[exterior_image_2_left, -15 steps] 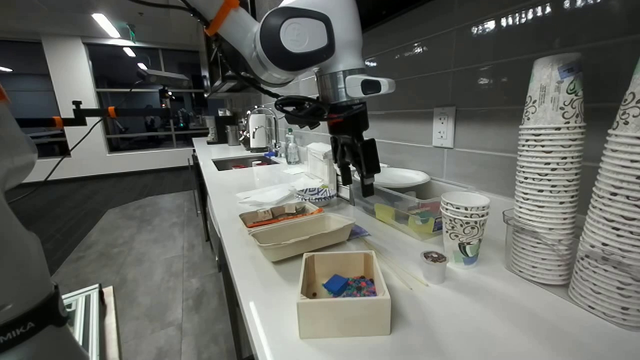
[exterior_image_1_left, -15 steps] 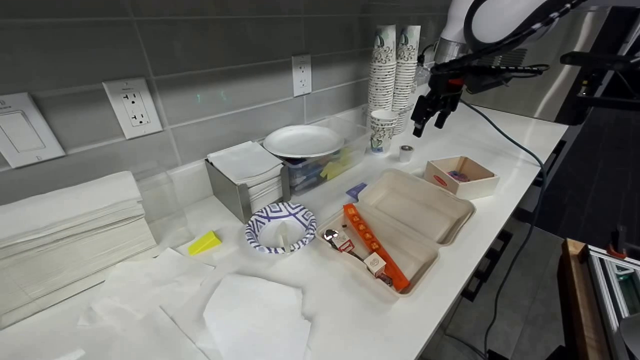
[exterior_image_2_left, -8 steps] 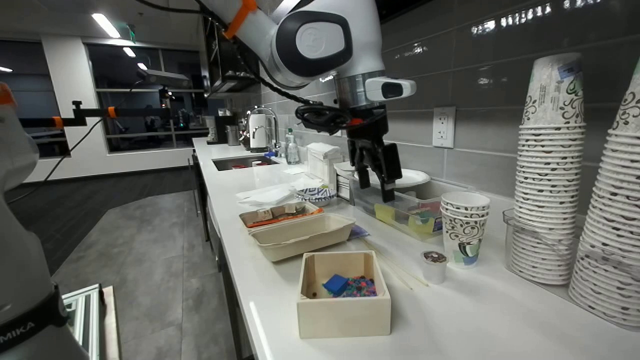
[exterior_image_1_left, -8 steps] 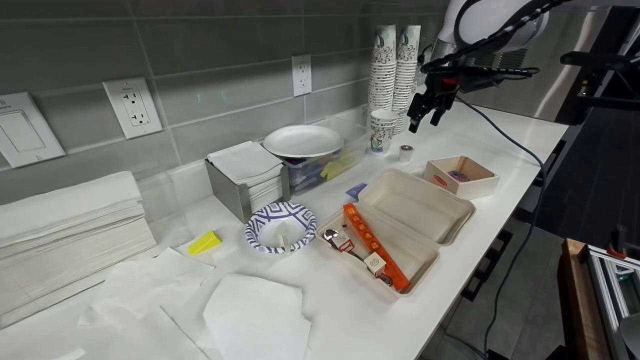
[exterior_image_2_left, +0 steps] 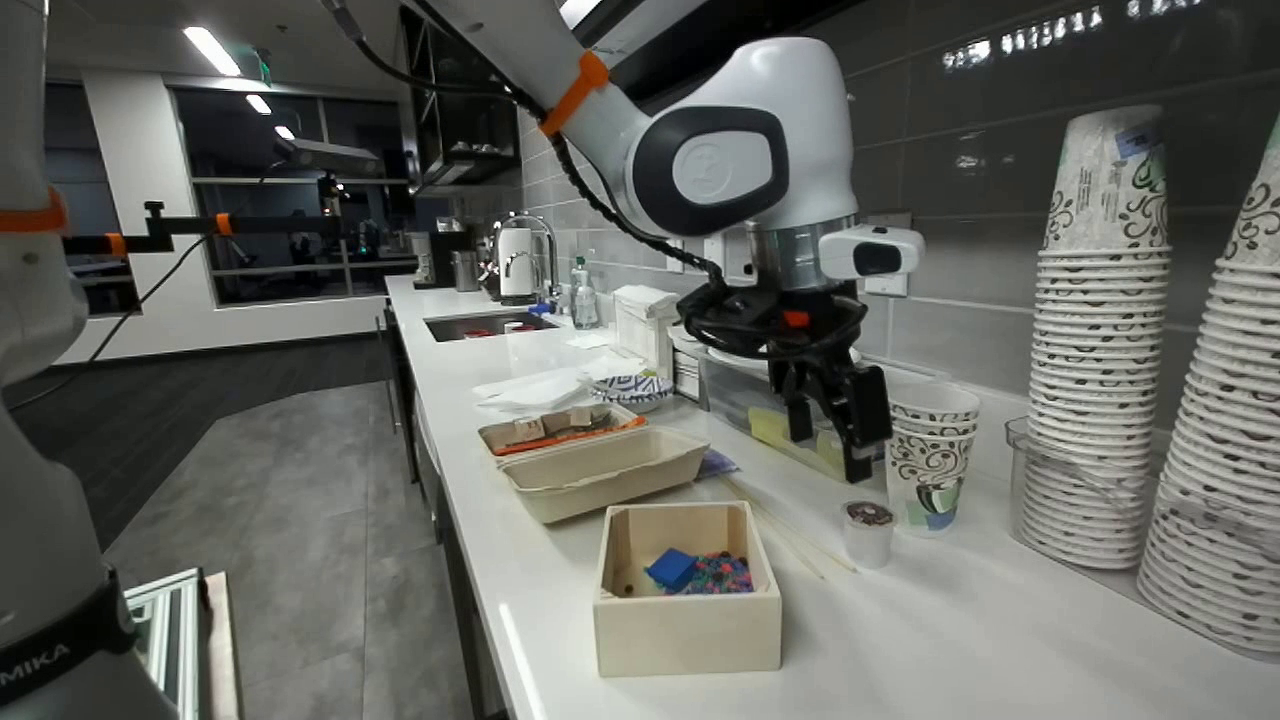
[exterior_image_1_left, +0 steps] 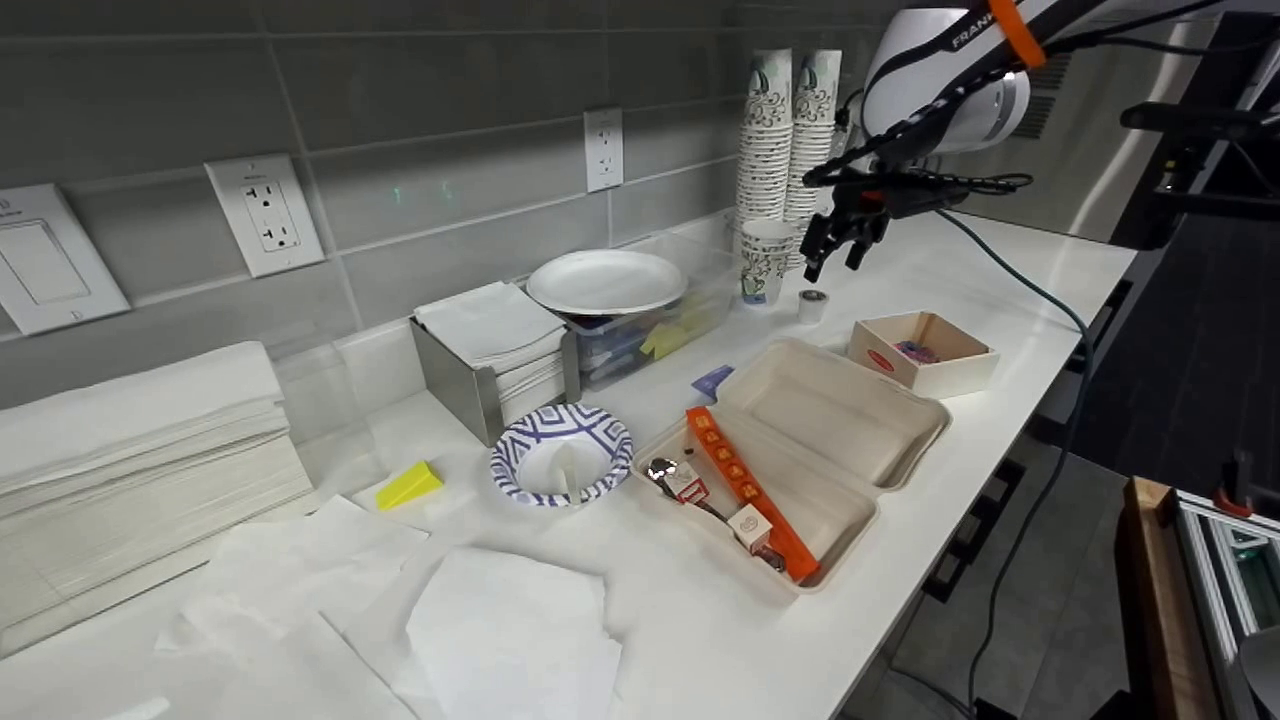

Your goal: Place the small white container in the three stacked cups

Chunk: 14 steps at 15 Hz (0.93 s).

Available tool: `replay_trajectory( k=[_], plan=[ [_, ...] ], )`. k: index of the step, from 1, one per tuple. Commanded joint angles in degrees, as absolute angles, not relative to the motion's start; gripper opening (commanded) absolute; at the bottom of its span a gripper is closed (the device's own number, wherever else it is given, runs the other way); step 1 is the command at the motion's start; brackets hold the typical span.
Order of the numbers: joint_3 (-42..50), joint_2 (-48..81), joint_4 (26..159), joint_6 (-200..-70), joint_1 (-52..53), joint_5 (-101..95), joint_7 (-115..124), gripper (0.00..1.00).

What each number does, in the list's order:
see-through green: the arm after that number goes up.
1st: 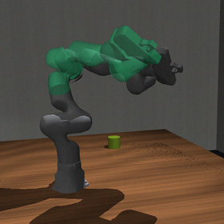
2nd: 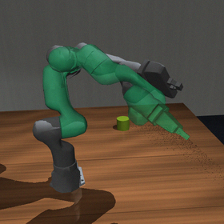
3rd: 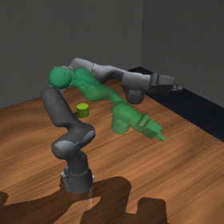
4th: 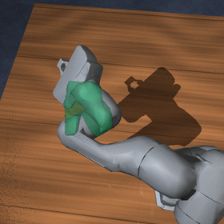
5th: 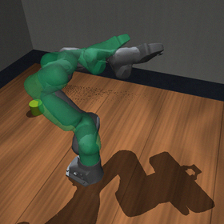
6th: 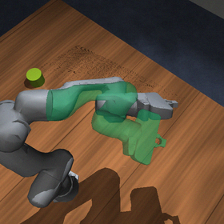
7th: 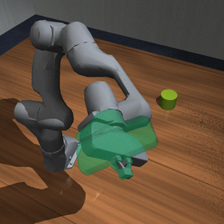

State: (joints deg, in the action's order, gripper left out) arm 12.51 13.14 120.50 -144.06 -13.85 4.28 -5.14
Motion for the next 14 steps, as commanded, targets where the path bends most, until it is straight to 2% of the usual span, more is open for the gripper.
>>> replay_trajectory(
  k=[1,3,4,8,9,10,13,14],
  plan=[
    [12.0,19.4,117.0,-148.2,-14.9,4.8,-5.5,0.85],
    [11.5,21.7,115.9,-150.6,-15.5,5.3,-5.6,0.73],
    [11.0,22.7,115.4,-151.4,-16.0,5.9,-6.2,0.71],
    [10.3,26.2,113.1,-153.0,-16.9,5.4,-6.0,0.74],
    [10.2,26.7,112.6,-153.1,-17.1,5.3,-6.1,0.70],
    [9.8,27.0,112.1,-152.6,-17.4,5.4,-6.3,0.56],
    [9.7,25.9,111.6,-150.2,-17.4,5.1,-5.6,0.29],
    [10.7,24.8,111.9,-149.0,-16.5,3.9,-4.2,0.27]
  ],
)
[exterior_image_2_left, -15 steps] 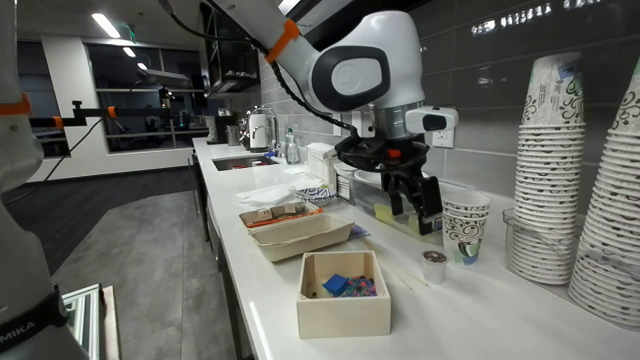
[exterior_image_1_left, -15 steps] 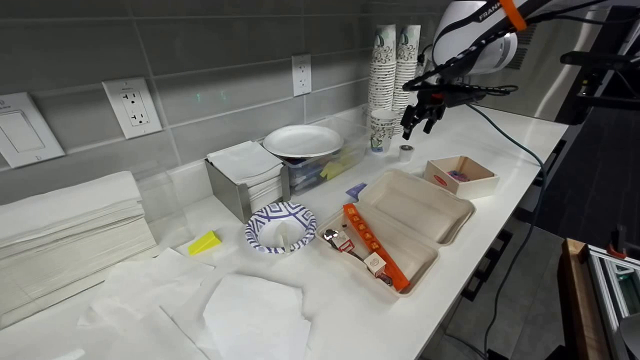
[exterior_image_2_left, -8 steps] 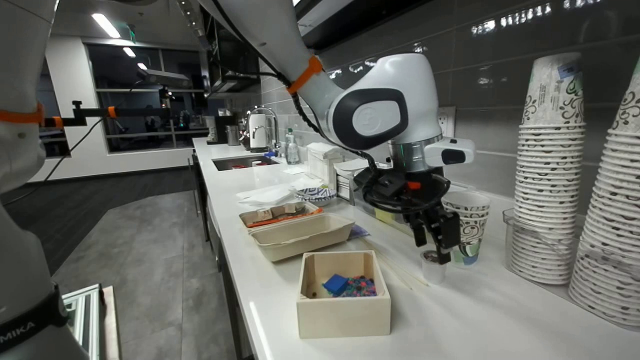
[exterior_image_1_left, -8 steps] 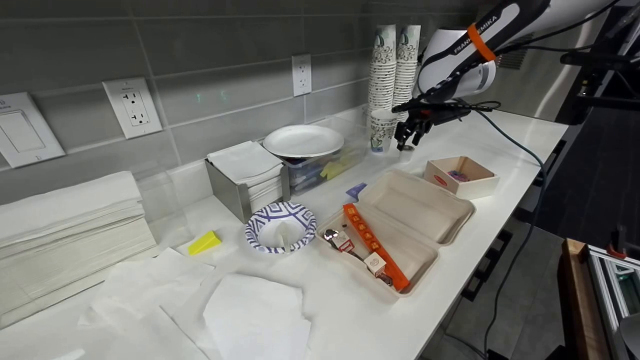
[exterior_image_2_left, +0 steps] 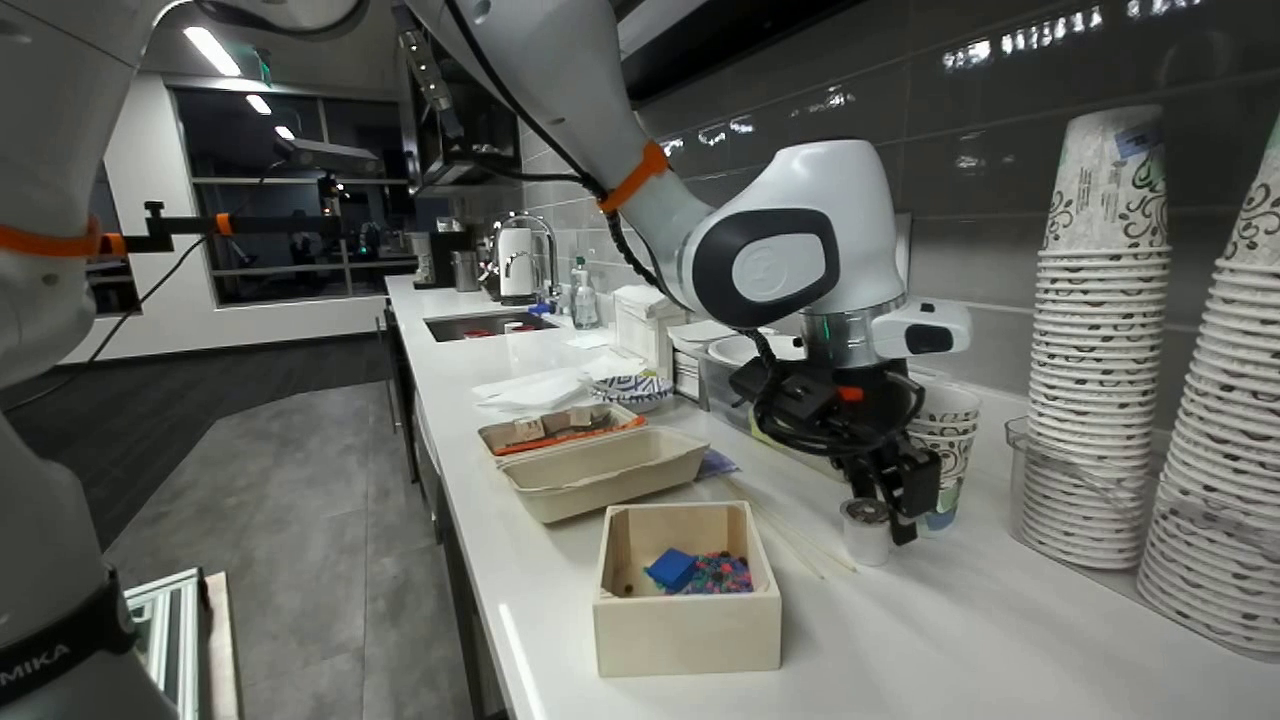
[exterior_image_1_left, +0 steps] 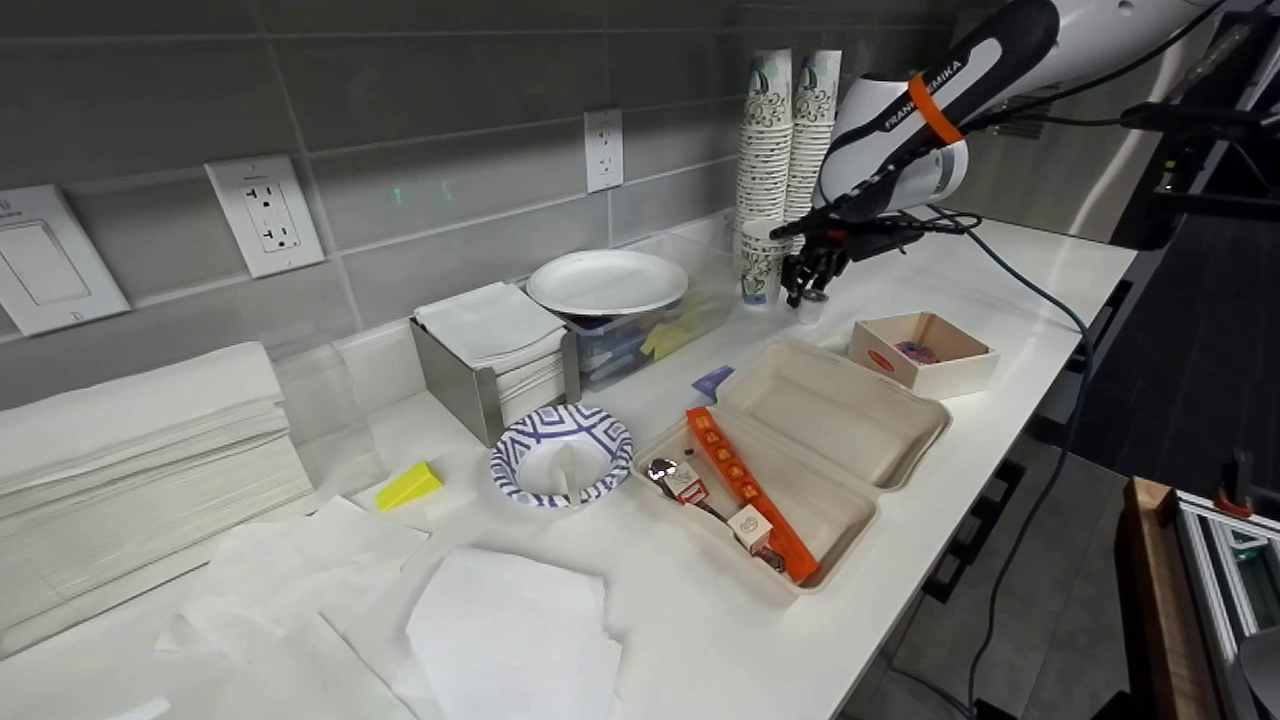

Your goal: Place the small white container in the three stacked cups

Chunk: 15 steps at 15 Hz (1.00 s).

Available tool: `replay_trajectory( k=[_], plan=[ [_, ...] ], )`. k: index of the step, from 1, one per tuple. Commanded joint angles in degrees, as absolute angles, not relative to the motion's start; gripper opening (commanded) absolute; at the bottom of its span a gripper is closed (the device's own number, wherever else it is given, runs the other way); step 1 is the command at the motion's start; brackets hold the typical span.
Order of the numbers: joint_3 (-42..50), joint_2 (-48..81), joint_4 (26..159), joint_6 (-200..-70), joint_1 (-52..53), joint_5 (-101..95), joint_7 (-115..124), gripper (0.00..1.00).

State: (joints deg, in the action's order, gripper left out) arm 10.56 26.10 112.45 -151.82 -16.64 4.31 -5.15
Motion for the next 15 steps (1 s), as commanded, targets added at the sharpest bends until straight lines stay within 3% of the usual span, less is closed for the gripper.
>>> replay_trajectory(
  k=[1,4,7,8,10,15],
  plan=[
    [11.5,23.6,112.3,-148.1,-15.9,3.1,-3.0,0.25],
    [13.8,19.5,113.3,-143.8,-14.1,0.5,0.8,0.01],
    [15.1,17.7,112.1,-137.6,-13.2,-2.5,4.1,0.00],
    [15.0,17.3,112.0,-135.9,-13.2,-3.1,4.2,0.26],
    [14.1,16.6,112.2,-132.7,-13.7,-2.8,3.2,0.34],
    [11.8,17.9,112.3,-133.5,-15.0,2.1,-0.6,0.71]
  ],
)
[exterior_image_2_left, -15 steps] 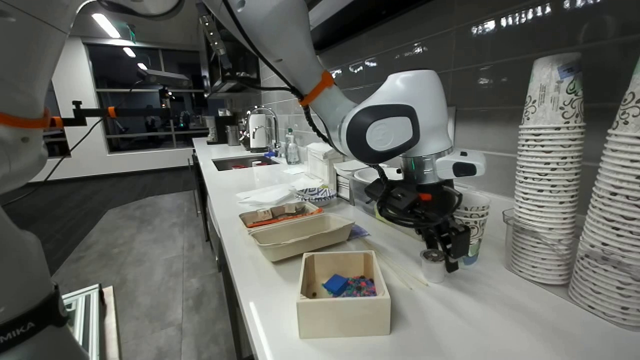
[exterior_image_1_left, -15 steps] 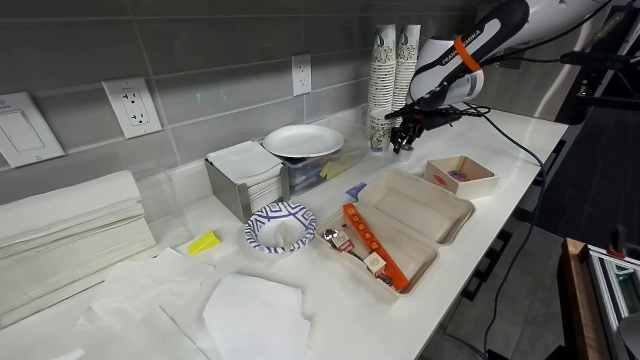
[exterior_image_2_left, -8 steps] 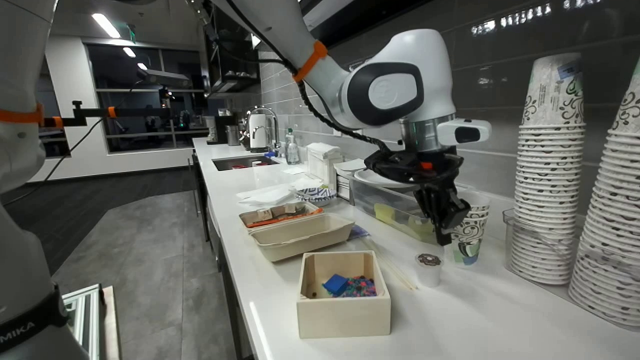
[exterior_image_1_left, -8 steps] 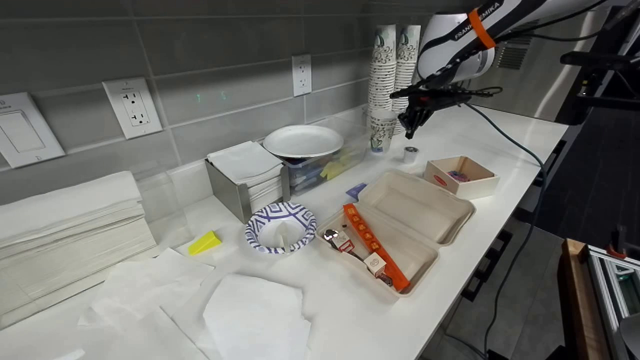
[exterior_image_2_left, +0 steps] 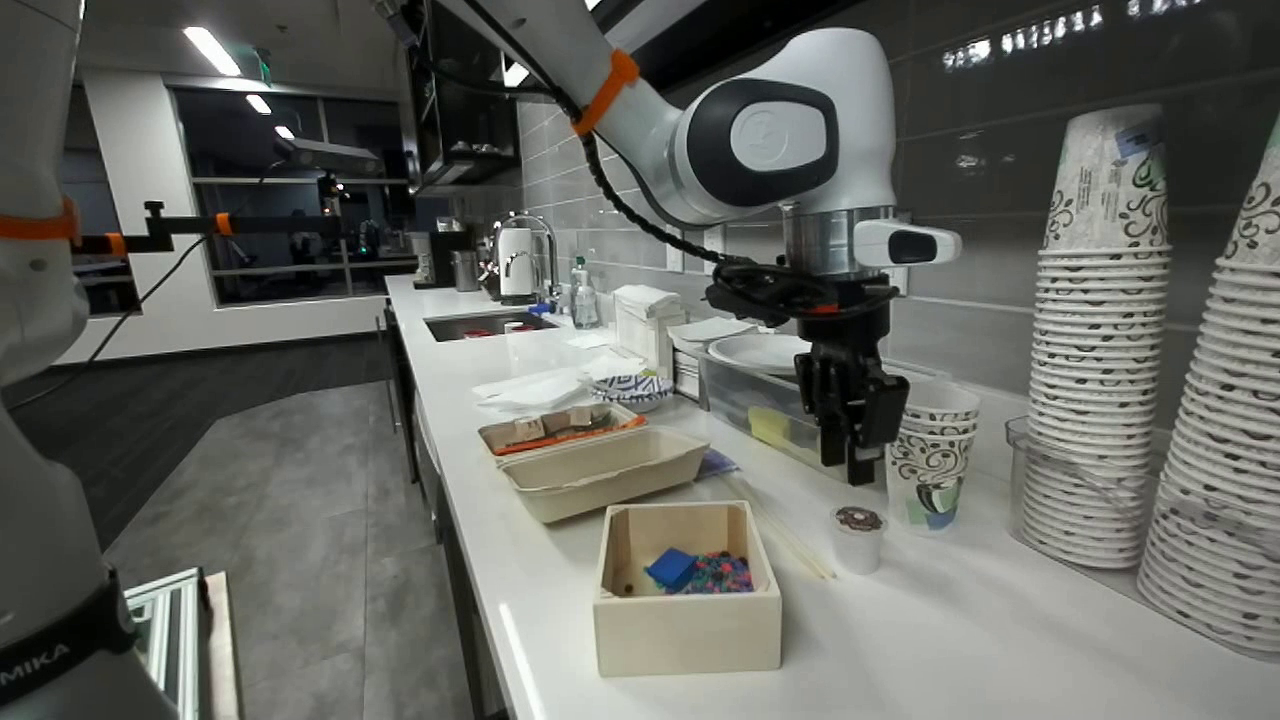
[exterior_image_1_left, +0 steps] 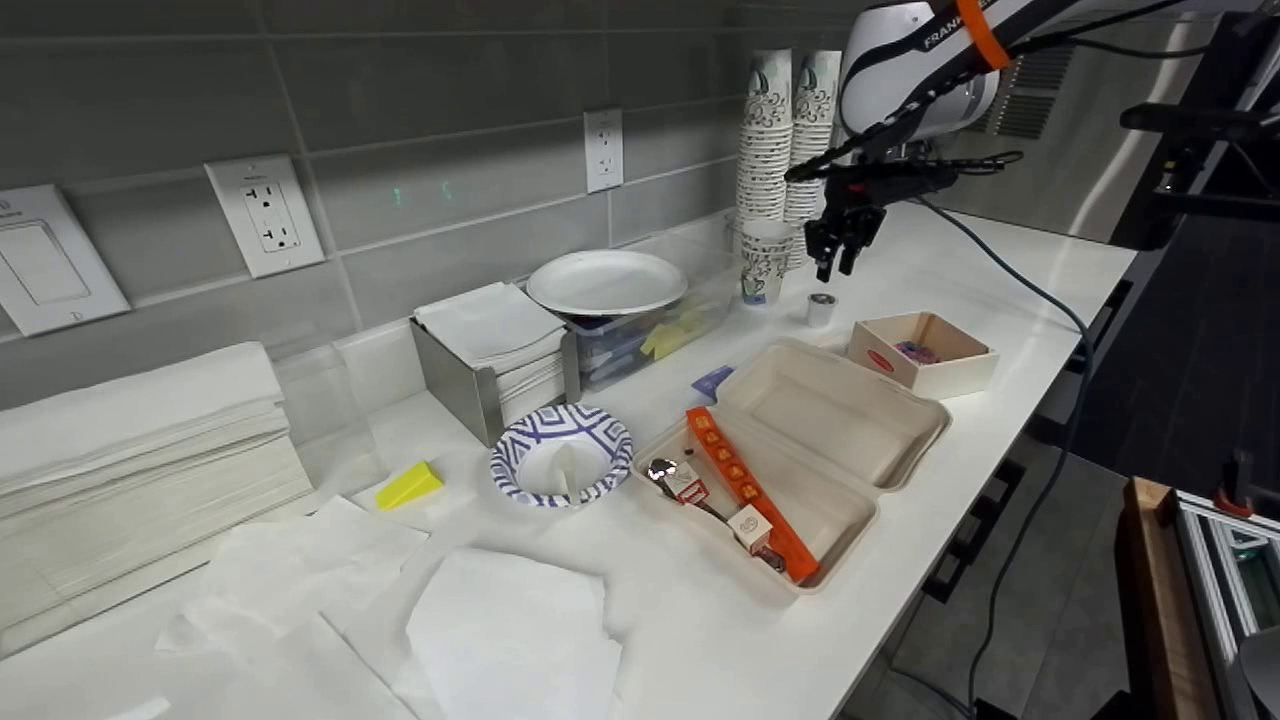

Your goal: Place the small white container in the three stacked cups

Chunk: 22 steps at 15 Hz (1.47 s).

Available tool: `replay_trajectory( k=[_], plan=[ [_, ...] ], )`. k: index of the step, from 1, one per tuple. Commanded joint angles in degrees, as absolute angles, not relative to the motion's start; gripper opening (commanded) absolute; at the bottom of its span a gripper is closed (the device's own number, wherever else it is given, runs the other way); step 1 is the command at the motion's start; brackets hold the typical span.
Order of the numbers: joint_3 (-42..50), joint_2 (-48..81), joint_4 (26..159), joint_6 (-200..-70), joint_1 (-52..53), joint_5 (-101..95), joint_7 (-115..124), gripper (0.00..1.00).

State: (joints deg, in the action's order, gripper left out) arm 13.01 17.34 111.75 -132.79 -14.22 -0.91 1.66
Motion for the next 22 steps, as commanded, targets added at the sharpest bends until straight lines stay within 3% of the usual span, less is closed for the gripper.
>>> replay_trajectory(
  k=[1,4,10,11,12,13,18,22],
  plan=[
    [11.3,18.3,112.2,-134.5,-15.3,3.6,-1.7,0.78],
    [10.9,20.2,112.0,-136.8,-16.2,6.2,-3.4,0.99],
    [10.9,23.8,111.7,-140.5,-17.0,6.3,-4.1,1.00],
    [10.7,24.4,111.7,-140.9,-17.2,6.4,-4.3,0.95],
    [10.6,24.8,111.7,-141.4,-17.3,6.5,-4.4,0.81],
    [10.4,25.2,111.6,-141.6,-17.5,6.7,-4.4,0.78],
    [10.3,26.0,111.6,-143.6,-17.4,6.0,-4.4,0.37],
    [11.2,23.1,113.0,-142.4,-16.3,4.0,-3.5,0.16]
  ],
)
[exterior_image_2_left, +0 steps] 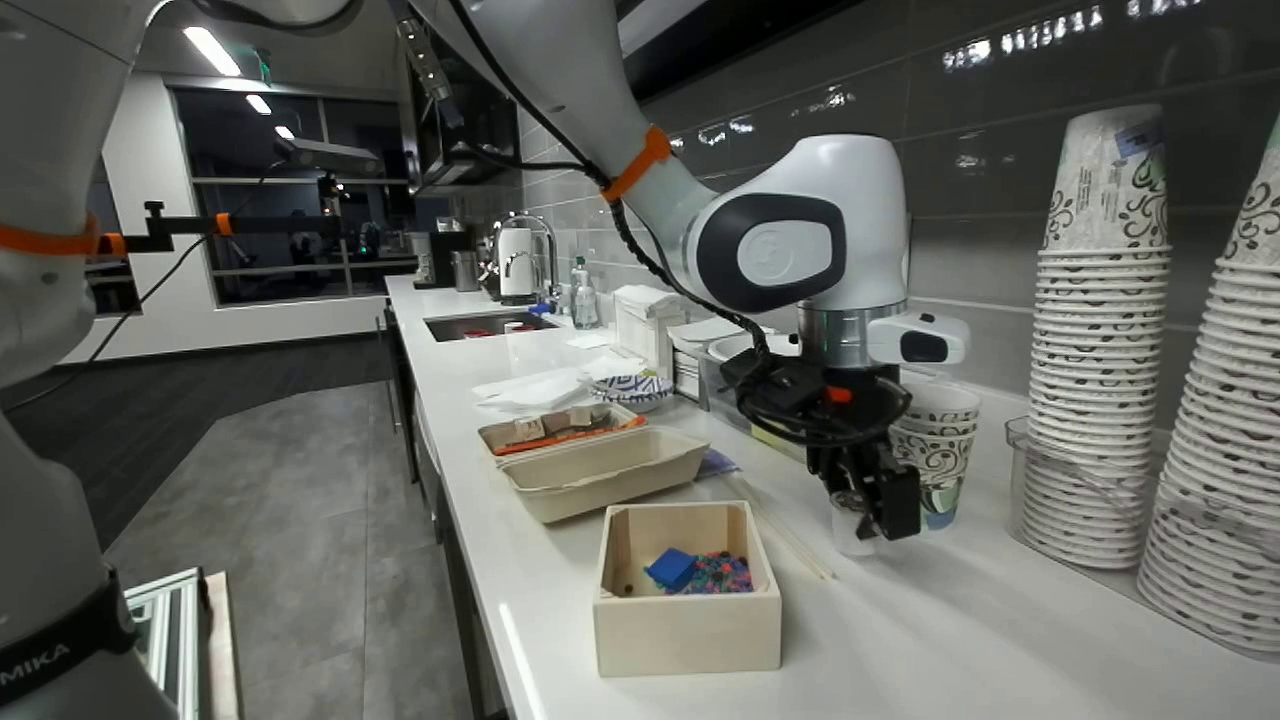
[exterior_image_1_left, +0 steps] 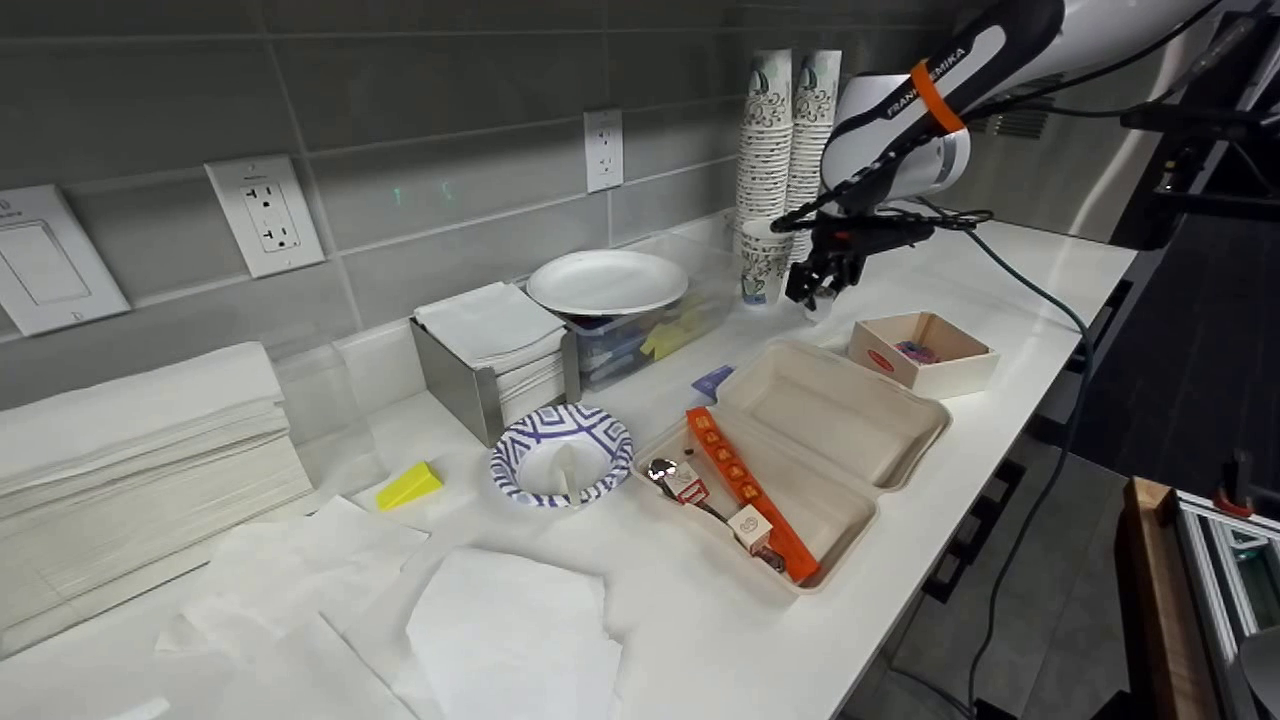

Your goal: Place the small white container in the three stacked cups

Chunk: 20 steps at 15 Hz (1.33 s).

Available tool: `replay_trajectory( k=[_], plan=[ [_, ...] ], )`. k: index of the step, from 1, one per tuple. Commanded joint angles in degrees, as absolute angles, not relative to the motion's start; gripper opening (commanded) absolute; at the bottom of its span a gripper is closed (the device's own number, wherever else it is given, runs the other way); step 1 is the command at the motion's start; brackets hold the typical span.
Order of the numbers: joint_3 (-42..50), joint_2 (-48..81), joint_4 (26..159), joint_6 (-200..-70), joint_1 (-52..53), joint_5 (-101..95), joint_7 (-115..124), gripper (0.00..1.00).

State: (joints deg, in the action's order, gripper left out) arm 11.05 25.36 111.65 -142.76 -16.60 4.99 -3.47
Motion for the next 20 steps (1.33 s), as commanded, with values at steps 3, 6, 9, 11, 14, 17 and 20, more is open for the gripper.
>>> replay_trajectory(
  k=[3,6,9,11,14,17,20],
  plan=[
    [12.5,19.0,114.2,-139.8,-14.7,1.5,-1.4,0.08],
    [13.4,14.8,114.0,-135.3,-13.5,-1.5,0.9,0.06],
    [13.3,11.3,112.7,-128.3,-13.0,-3.5,2.6,0.07],
    [12.6,10.2,111.6,-127.7,-13.2,-2.3,1.4,0.07],
    [12.2,11.2,109.3,-131.4,-13.2,-1.7,1.8,0.07],
    [11.6,13.5,107.3,-137.2,-13.6,1.1,0.4,0.07],
    [11.1,16.5,105.9,-144.0,-13.9,3.3,0.2,0.07]
  ],
)
